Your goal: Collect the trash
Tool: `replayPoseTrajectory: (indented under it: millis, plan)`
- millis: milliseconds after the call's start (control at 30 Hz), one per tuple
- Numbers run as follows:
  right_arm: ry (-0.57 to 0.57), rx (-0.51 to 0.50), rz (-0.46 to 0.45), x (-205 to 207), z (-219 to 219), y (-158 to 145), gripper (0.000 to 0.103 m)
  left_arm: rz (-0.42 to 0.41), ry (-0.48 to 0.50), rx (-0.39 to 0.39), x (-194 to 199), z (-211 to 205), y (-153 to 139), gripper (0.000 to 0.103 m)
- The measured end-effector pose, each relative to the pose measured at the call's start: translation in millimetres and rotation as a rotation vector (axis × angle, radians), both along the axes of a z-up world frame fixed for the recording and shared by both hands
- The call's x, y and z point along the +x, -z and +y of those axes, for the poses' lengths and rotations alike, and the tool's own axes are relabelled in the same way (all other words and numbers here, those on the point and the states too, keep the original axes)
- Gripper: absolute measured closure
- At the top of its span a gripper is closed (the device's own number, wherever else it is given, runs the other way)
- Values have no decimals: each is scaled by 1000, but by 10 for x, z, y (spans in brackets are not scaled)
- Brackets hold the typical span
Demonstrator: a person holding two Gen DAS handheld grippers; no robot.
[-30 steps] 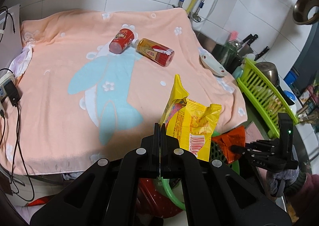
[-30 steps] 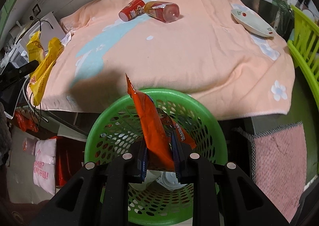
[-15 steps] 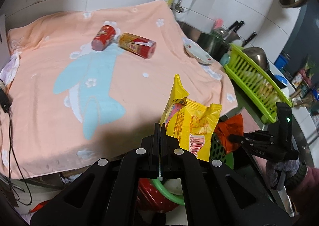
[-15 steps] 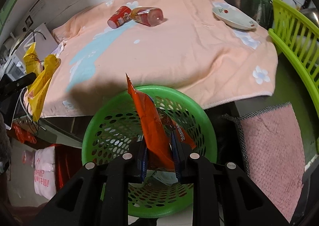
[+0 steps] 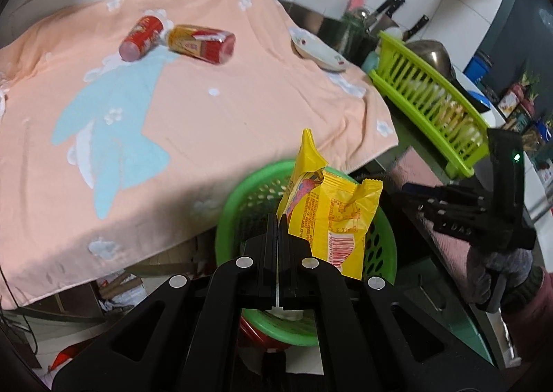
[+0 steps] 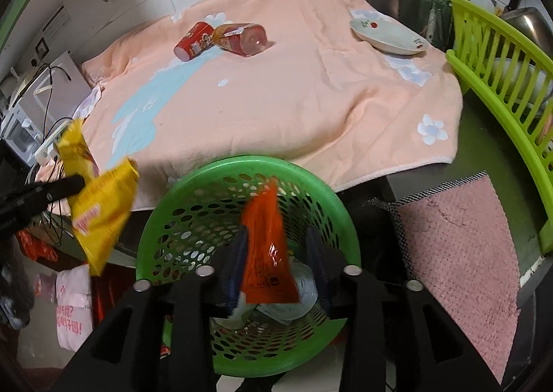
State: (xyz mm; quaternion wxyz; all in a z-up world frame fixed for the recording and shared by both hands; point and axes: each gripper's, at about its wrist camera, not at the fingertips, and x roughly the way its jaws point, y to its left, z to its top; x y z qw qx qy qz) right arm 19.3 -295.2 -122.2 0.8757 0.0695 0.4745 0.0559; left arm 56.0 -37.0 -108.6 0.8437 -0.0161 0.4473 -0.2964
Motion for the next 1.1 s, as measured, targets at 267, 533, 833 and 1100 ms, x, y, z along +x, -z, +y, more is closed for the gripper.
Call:
replayPoseTrajectory:
  millis: [267, 533, 833, 1100]
  plan:
    - [29, 1, -39, -97, -85, -147, 57, 55, 27, 12, 12, -141, 177, 101]
    - [27, 8, -63, -136, -64, -209, 49, 68, 13, 18, -26, -135, 241, 70]
    - [-2, 16, -74, -49, 71, -248, 42, 39, -104, 23, -36, 145, 149, 49]
    - [-28, 32, -59, 141, 249, -263, 38, 3, -233, 40, -45, 584, 64, 40]
